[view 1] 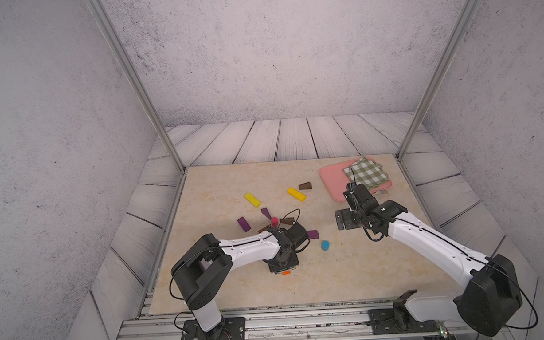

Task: Assemble a small pinwheel with building blocks
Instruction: Assemble the building block at the center of the board.

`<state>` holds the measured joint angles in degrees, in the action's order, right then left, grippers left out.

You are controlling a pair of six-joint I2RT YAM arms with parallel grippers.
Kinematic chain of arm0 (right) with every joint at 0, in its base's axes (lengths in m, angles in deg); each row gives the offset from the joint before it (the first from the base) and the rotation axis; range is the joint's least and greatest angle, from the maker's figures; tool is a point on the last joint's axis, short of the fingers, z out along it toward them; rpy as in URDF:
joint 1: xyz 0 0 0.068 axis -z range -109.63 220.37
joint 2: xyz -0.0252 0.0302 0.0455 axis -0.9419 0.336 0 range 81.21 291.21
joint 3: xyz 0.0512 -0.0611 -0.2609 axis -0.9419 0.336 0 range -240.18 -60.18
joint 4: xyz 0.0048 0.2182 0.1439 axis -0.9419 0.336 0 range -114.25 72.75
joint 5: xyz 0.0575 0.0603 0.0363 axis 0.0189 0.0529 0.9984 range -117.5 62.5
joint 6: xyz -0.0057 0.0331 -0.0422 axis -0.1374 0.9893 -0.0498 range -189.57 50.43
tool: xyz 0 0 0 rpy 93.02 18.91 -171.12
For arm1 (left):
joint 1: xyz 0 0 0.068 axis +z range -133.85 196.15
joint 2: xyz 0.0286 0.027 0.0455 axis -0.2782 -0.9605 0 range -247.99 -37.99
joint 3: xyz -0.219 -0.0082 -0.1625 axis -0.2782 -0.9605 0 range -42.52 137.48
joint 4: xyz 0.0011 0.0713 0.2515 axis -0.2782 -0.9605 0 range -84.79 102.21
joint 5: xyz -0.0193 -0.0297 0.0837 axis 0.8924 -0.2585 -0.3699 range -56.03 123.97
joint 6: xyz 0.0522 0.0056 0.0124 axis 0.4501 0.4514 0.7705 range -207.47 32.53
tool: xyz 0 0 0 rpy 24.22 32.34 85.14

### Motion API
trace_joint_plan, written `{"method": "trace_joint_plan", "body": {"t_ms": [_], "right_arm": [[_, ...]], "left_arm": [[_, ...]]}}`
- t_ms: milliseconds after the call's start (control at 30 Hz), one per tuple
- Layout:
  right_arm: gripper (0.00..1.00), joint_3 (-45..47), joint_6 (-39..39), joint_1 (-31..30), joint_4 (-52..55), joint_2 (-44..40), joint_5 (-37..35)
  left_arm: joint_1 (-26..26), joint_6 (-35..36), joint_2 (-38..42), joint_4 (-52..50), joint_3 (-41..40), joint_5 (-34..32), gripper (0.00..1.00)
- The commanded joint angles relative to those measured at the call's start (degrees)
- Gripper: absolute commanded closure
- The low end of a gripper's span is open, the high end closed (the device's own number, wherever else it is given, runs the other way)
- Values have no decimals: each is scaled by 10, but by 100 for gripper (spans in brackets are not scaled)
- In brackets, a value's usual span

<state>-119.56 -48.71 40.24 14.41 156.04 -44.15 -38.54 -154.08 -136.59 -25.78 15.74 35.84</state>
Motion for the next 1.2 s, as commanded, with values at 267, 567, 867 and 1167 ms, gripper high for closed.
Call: {"method": "trace_joint_plan", "body": {"t_ms": [267,567,867,1167], "right_arm": [[1,7,-4,3,-6,-8,-1],[1,9,-4,5,-10,-11,2],[1,14,-3,4,-15,-11,4],[1,23,-2,6,-22,-10,12]], "left_arm": [[1,13,-41,-24,28,0,68],[5,19,-57,-28,46,2,68],[14,24,-54,-38,60,-3,67],[14,20,-66,-32,62,9,65]]}}
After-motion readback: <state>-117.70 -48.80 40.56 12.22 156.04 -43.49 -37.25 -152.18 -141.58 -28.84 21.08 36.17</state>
